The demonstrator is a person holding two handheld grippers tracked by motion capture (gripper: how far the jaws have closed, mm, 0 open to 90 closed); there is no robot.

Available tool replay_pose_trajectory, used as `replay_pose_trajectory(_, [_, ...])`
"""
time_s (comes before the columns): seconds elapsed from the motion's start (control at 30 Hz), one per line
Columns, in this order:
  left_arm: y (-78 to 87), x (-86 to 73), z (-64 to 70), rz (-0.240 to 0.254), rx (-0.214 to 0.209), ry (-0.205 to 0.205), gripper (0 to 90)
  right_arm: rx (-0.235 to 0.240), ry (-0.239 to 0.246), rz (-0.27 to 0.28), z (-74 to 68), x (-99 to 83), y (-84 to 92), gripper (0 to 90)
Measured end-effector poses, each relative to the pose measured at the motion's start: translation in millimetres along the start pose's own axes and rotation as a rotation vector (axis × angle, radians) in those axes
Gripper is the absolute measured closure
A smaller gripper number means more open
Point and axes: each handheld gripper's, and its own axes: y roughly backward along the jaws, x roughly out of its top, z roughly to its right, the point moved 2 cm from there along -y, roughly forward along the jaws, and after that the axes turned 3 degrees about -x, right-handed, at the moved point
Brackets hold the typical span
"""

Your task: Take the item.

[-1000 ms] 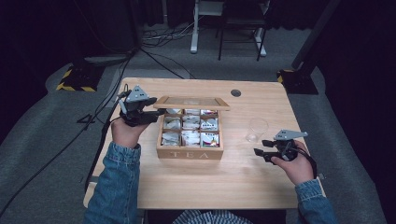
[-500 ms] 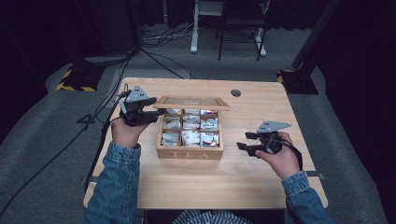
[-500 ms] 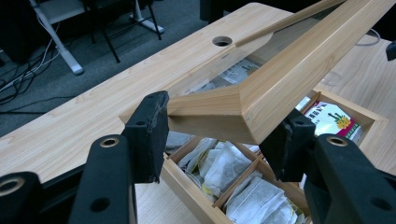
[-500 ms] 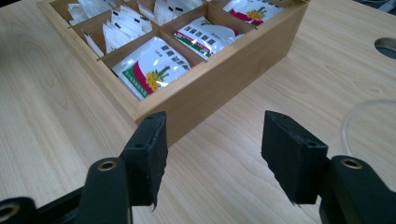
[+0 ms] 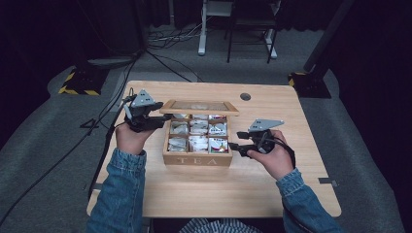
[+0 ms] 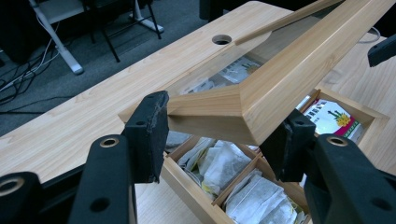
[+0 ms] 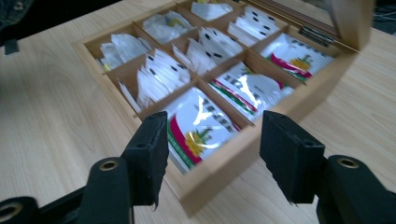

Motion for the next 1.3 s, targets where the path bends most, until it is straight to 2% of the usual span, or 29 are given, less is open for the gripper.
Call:
replay_pose_trajectory(0.27, [0.3,0.2,-1.2,-0.003,-0.005,-0.005,46.2,0.042,0.030,0.010,-15.2,19.3,-17.3,44.2])
replay_pose_trajectory(0.47, [0.5,0.5,-2.8,-0.003,-0.018,0.000,46.2,0.068,0.026,0.006,-22.6,27.4,-30.3,44.7])
replay_pose_trajectory(1.13, [-2.1,-0.9,-3.7,-0.005,-0.021,0.007,45.4,0.117,0.025,0.002,-49.2,50.3,-70.5,46.7])
replay_pose_trajectory(1.23, [-2.4,-1.0,-3.6,-0.008,-0.018,0.005,45.1,0.100,0.048,0.001,-54.7,53.6,-77.7,47.0])
replay_pose_trajectory(1.3, [-2.4,-1.1,-3.4,-0.009,-0.017,0.003,45.2,0.113,0.054,-0.001,-58.8,55.4,-83.3,47.1])
